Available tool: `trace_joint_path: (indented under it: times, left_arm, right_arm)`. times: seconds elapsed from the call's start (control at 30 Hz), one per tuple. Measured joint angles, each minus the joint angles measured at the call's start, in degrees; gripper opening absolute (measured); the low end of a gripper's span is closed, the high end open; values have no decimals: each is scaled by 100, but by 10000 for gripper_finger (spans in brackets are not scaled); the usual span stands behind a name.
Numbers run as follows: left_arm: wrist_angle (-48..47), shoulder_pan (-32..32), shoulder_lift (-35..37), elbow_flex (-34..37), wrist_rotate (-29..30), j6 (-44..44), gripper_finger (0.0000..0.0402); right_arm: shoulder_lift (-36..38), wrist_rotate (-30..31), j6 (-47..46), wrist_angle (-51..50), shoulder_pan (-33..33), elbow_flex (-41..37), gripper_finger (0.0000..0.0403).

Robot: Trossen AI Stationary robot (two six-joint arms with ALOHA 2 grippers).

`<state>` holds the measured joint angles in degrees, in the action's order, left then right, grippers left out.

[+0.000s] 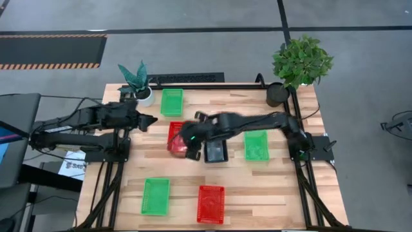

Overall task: Stack baskets by color
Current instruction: Stack the top green basket on the right green basket

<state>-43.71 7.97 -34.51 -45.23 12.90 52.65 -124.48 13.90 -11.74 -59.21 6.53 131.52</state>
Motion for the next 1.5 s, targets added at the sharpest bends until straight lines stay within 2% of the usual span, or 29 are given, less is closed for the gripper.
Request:
trace_joint_path:
  times: [0.23,0.43,0.47,0.57,0.7,0.87,1.0,1.1,1.37,1.5]
  left_arm:
    - [-82,0,-824,2,-163,-490,193]
    - [-69,-4,-1186,2,-861,-585,193]
    - [-117,-4,-1171,2,-878,-591,193]
    - [-87,-1,-1125,2,-707,-658,193]
    - [-113,65,-1111,0,-466,-716,193]
    - [-97,281,-1295,0,-365,-1082,193]
    - [47,675,-1447,-6,-1113,-1390,193]
    - [193,959,-1578,-2,-1433,-1749,193]
    - [375,1869,-2000,0,-1539,-2982,193]
    - [299,2190,-2452,0,-2091,-3960,193]
  right_arm:
    - [1129,221,-1215,-1077,-65,-17,184]
    - [1587,859,-2707,-3088,92,-76,176]
    - [1634,934,-2923,-3134,148,-203,176]
    - [1967,939,-3277,-2820,380,-872,178]
    - [2266,1037,-4455,-3101,598,-1779,180]
    - [2595,922,-5609,-2824,712,-3126,179]
    - [2697,749,-6382,-2532,857,-3845,179]
    - [2738,621,-6675,-2486,856,-4080,181]
    - [2626,541,-6599,-2054,747,-4100,178]
    - [2618,537,-6579,-2004,721,-4100,176]
